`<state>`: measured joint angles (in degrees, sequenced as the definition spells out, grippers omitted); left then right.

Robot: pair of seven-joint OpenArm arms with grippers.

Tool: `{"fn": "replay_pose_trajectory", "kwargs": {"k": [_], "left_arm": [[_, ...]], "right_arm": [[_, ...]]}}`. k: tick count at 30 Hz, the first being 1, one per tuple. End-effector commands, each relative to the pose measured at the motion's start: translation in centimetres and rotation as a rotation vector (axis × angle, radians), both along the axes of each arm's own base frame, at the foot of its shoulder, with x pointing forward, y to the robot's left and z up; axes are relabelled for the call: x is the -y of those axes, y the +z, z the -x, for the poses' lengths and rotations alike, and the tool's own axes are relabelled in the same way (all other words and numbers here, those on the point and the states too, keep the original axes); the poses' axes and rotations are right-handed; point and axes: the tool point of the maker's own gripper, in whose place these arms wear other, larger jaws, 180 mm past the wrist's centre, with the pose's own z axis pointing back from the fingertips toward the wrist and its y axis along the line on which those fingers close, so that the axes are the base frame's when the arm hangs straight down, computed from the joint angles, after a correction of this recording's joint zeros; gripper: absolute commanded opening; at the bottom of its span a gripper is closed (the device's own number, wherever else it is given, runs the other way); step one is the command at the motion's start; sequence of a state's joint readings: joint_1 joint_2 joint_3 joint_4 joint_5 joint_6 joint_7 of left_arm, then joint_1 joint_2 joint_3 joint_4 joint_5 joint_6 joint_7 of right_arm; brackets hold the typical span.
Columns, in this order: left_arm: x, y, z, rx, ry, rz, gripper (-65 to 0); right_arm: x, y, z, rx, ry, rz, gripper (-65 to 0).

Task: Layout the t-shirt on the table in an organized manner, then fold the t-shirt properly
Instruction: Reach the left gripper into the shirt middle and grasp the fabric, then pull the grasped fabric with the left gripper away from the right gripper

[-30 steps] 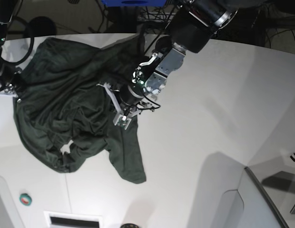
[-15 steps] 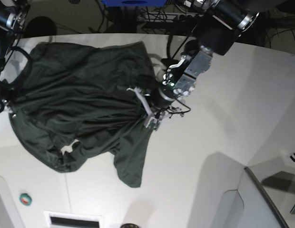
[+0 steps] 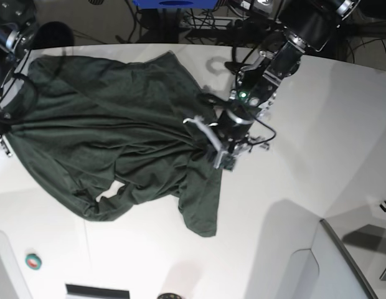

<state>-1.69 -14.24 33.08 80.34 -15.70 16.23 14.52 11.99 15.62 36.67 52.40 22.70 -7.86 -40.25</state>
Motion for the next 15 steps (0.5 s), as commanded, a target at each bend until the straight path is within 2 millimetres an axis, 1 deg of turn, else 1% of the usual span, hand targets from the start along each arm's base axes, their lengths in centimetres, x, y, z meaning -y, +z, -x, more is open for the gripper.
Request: {"fn": "replay_pose_trajectory", "kwargs": {"k": [1,3,6,9,11,13,15], "left_arm": [[0.8,2.2,-1.7,0.068,0.004,0.028,-65.0],[3.1,3.6,-3.2,0.097,0.002,0.078,-65.0],[5.7,2.9,-5.3,0.07,0.014,0.105,-65.0],[7.5,1.4,-7.2,0.021,0.018,0.084,-65.0],[9.2,0.8,-8.5,-0.01,0.017,0.076,-65.0],[10.3,-0.2,-9.5,-0.052,-0.001,0.053,-65.0],[11.3,-1.4,-9.7,-0.103,-0.043,0.035,-65.0]], "right_arm": [[0.4,2.0,-1.7,0.07,0.041,0.031,-65.0],[-0.5,3.7,-2.7,0.125,0.108,0.057,-65.0],[-1.5,5.4,-2.4,0.139,0.151,0.067,-65.0],[-2.8,5.5,-1.1,0.116,0.181,0.049,-65.0],[-3.6,5.4,0.0,0.1,0.196,0.044,-65.0],[-4.4,4.9,1.1,0.083,0.203,0.035,-65.0],[-4.9,4.1,2.0,0.06,0.206,0.019,-65.0]]}}
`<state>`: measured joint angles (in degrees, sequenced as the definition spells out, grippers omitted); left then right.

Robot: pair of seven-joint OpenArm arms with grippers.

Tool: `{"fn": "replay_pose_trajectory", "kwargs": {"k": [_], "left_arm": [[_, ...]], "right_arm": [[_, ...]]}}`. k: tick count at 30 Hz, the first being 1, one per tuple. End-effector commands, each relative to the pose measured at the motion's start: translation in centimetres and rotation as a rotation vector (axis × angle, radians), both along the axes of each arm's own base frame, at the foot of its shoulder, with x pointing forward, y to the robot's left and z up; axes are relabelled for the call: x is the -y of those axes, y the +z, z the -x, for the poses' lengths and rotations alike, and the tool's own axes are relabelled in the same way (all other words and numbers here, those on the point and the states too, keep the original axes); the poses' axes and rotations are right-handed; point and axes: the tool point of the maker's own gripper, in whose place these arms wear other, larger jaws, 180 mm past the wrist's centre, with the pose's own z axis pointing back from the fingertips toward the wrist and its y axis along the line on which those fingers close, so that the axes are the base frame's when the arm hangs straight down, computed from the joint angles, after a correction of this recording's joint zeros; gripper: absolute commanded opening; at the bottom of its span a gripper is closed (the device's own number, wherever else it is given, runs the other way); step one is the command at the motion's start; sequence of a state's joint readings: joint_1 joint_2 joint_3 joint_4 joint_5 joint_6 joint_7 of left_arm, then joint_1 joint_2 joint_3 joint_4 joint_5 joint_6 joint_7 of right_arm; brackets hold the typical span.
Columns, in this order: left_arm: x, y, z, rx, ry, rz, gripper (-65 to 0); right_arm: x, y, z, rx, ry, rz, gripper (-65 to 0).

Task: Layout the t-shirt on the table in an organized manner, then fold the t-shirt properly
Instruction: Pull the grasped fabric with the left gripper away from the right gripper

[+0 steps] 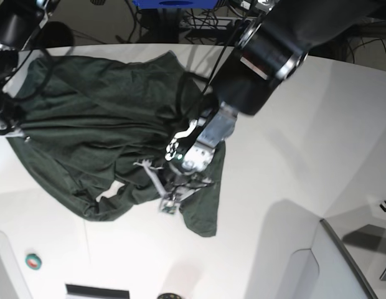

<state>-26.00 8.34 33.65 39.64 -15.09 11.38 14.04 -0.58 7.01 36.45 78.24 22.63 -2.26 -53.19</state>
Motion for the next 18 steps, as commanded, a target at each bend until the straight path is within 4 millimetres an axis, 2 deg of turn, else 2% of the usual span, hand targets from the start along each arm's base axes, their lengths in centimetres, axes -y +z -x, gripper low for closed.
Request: {"fn": "replay_pose_trajectory", "kwargs": {"k": [1,5,7,12,16,18], "left_arm": [[0.5,1.4,-1.5,0.037,-0.007,0.007,-65.0],[-1.1,-0.3,-1.3,-0.008,0.01,-0.041,-65.0],[-3.5,-1.3,-1.3,-0.025,0.038,-0.076,-65.0],[-10.3,-2.4,-1.6,-0.025,0.125,-0.181,-65.0],[-15.9,-2.5,-1.7,-0.015,0.224,-0.271,-65.0],[-17.8,-2.8,-1.4,-0.02,0.242,-0.296,-65.0]], "right_arm": [[1.3,1.4,-1.1,0.046,-0.002,0.039,-65.0],[0.5,-1.1,-0.1,-0.023,0.01,-0.002,-65.0],[1.1,-1.9,-0.5,-0.035,0.015,0.011,-65.0],[2.8,-5.1,-0.1,-0.119,-0.032,-0.028,-65.0],[4.1,-5.6,0.4,-0.13,-0.056,-0.01,-65.0],[4.3,-5.6,0.3,-0.124,-0.059,-0.005,-65.0]]}}
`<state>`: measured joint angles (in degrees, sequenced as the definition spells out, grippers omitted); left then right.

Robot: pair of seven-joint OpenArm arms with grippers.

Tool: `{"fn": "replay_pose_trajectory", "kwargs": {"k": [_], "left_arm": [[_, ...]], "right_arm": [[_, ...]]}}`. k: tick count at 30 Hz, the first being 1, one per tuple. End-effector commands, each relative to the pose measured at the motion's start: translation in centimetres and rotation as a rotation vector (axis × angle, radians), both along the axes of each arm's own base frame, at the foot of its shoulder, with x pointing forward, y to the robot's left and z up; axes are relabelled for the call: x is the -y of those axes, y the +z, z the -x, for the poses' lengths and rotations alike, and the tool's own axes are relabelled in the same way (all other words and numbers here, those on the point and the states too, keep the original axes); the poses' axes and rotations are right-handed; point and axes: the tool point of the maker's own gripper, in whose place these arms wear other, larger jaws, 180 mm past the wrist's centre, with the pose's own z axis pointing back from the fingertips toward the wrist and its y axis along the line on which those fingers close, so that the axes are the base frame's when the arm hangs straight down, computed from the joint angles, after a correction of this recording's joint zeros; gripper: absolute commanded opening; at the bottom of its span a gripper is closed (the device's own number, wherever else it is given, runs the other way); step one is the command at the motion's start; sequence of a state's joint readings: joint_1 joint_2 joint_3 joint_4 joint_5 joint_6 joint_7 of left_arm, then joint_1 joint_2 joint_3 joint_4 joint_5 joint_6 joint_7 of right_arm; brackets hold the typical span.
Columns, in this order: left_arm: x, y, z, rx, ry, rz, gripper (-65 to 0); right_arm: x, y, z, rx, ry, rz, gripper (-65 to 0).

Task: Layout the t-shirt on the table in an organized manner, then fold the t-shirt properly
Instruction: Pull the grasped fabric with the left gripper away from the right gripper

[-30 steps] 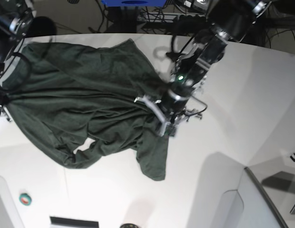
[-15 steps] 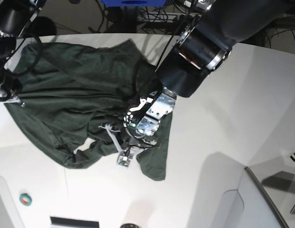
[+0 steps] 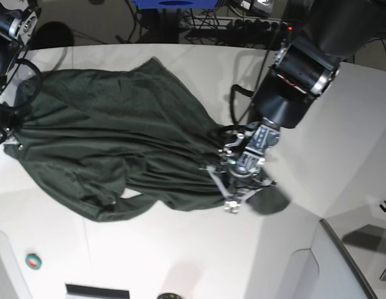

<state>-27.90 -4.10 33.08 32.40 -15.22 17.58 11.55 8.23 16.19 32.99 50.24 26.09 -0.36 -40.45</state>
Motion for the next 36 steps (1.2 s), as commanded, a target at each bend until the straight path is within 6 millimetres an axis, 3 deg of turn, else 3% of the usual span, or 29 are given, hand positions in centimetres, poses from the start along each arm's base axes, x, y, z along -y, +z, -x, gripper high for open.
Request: {"fn": "replay_pose_trajectory", "kwargs": {"k": [1,3,8,12,16,19,21,23,26,31,34,36], "left_arm": [[-1.0,-0.1,0.1,-0.019,0.026,-0.009,-65.0],[-2.4,0.1,0.2,-0.015,0.047,-0.015,-65.0],[-6.4,-0.4,2.7,-0.032,0.248,0.094,-65.0],[-7.5,1.1,4.2,-0.058,0.347,0.19,-65.0],[-5.8,4.3,4.5,-0.005,0.306,0.243,-65.0],[-4.8,6.8,3.6,0.051,0.276,0.269,-65.0],[-4.0,7.8,2.8,0.079,0.262,0.285,-65.0],[-1.7,8.8,1.2,0.096,0.25,0.332,-65.0],[1.2,8.2,-0.2,0.063,0.217,0.35,-65.0],[6.1,5.4,-1.1,0.003,0.083,0.265,-65.0],[7.1,3.6,-1.3,-0.009,0.062,0.228,-65.0],[6.4,2.1,-1.0,-0.032,0.076,0.198,-65.0]], "right_arm": [[0.5,-0.8,1.8,-0.083,-0.006,0.019,-65.0],[0.5,-0.4,1.2,-0.072,-0.005,0.018,-65.0],[0.4,0.2,-0.2,-0.049,0.001,0.02,-65.0],[1.4,1.3,-1.4,-0.025,-0.002,0.038,-65.0],[1.9,2.2,-2.0,0.0,0.006,0.056,-65.0],[2.0,3.7,-2.4,0.033,0.03,0.086,-65.0],[0.4,4.5,-3.1,0.066,0.103,0.079,-65.0],[-0.9,5.3,-3.1,0.085,0.189,0.076,-65.0],[-2.2,5.8,-2.7,0.085,0.236,0.069,-65.0],[-4.2,5.0,-1.8,0.072,0.249,0.035,-65.0],[-4.3,4.9,-2.0,0.075,0.247,0.031,-65.0],[-4.0,5.3,-2.3,0.082,0.247,0.038,-65.0]]}}
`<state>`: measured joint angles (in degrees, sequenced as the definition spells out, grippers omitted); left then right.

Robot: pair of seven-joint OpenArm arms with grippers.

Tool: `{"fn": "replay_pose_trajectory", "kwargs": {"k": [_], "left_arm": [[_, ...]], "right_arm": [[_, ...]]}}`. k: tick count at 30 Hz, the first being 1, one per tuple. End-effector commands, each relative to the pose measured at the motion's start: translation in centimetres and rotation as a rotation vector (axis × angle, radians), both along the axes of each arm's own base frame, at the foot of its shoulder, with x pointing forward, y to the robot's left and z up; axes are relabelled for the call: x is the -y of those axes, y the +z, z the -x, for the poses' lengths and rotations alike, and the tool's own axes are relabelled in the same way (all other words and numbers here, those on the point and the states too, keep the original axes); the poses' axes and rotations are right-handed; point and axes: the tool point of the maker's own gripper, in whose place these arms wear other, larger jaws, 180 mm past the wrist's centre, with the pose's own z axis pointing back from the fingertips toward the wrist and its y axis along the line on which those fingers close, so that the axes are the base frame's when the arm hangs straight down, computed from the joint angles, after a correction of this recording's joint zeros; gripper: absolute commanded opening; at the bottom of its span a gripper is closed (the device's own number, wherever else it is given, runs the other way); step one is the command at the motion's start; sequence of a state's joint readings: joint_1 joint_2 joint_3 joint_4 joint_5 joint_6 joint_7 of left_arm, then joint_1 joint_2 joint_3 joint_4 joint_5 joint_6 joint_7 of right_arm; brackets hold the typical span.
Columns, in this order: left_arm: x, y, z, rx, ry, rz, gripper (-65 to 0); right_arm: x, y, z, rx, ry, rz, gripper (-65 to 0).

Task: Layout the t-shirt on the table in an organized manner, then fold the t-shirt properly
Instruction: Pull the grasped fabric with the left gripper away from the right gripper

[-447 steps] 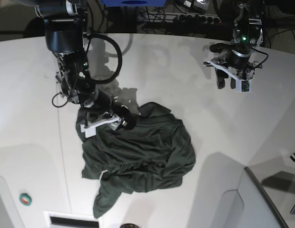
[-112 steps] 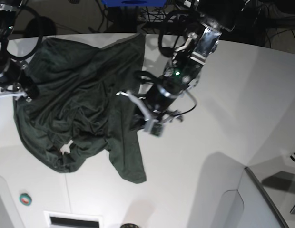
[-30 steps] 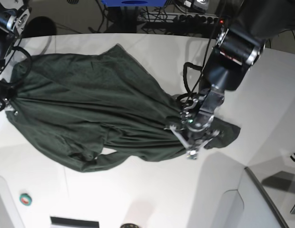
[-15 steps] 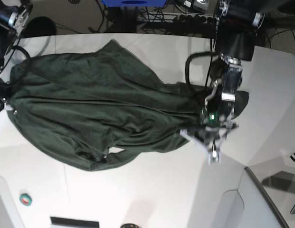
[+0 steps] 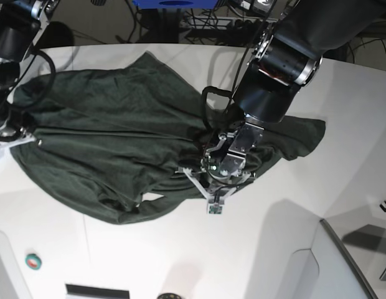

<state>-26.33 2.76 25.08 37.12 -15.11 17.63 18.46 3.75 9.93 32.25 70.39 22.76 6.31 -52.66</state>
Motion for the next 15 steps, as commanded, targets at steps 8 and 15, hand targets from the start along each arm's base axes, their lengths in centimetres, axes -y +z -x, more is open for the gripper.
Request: {"fn": "replay_pose_trajectory", "kwargs": {"k": [8,15], "left_arm": [[-6.5,-0.3,-1.1,0.027,0.066,-0.105,-65.0],[-13.5,0.1,-0.8,0.029,0.122,-0.197,-65.0]], "right_arm": [[3.2,-0.1,-0.5,-0.028,-0.027,0.016,-65.0],[3.7,-2.3,0.1,-0.037,-0.068,0.011,-65.0]]}}
